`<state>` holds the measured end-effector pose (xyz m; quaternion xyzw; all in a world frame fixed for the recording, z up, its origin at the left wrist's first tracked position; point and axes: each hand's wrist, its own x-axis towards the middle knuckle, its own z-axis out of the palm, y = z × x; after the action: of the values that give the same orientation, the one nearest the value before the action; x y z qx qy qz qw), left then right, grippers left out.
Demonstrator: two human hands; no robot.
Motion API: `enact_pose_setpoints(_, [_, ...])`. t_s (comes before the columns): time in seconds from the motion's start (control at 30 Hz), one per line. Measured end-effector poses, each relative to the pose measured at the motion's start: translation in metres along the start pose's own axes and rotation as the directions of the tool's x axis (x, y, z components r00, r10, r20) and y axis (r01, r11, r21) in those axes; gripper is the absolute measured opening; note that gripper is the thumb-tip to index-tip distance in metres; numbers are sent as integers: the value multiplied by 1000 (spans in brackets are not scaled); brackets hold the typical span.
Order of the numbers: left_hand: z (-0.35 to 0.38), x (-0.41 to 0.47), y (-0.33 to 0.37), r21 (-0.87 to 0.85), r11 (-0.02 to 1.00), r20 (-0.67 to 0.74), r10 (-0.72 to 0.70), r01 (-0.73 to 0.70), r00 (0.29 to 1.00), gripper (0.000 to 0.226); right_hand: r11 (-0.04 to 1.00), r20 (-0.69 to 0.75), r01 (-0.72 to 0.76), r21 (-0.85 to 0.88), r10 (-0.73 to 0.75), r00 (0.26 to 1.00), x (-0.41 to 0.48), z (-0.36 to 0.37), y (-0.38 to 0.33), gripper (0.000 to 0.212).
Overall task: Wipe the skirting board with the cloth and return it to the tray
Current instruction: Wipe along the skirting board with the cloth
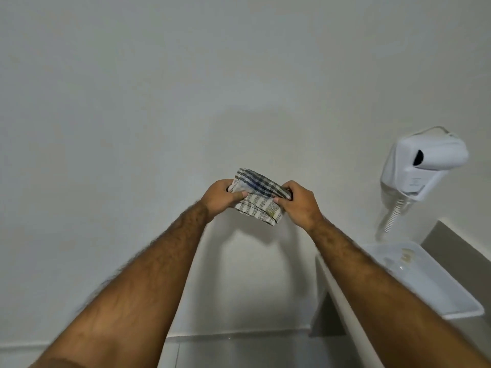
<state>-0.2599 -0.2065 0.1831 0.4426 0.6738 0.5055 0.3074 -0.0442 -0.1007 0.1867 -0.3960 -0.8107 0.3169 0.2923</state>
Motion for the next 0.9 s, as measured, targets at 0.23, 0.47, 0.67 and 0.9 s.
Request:
enact_pose_setpoints(0.23, [-73,-57,-27,-79,997,-165,-23,10,986,33,995,157,92,35,-97,983,-10,60,-63,28])
enact_pose_setpoints(0.47, [-94,-98,-95,-456,890,-450,-210,-21,868,25,970,319,-59,238,-21,947,-18,150,-64,20])
enact_pose_setpoints(0.67, [-81,-118,-196,-755,655,-394,-445,-7,804,30,945,506,-197,262,39,861,-22,250,-19,22])
enact_pose_setpoints(0.9, [-48,-123,-361,-779,620,-365,-568,92,738,44,935,638,-303,185,120,760,-43,380,95,25])
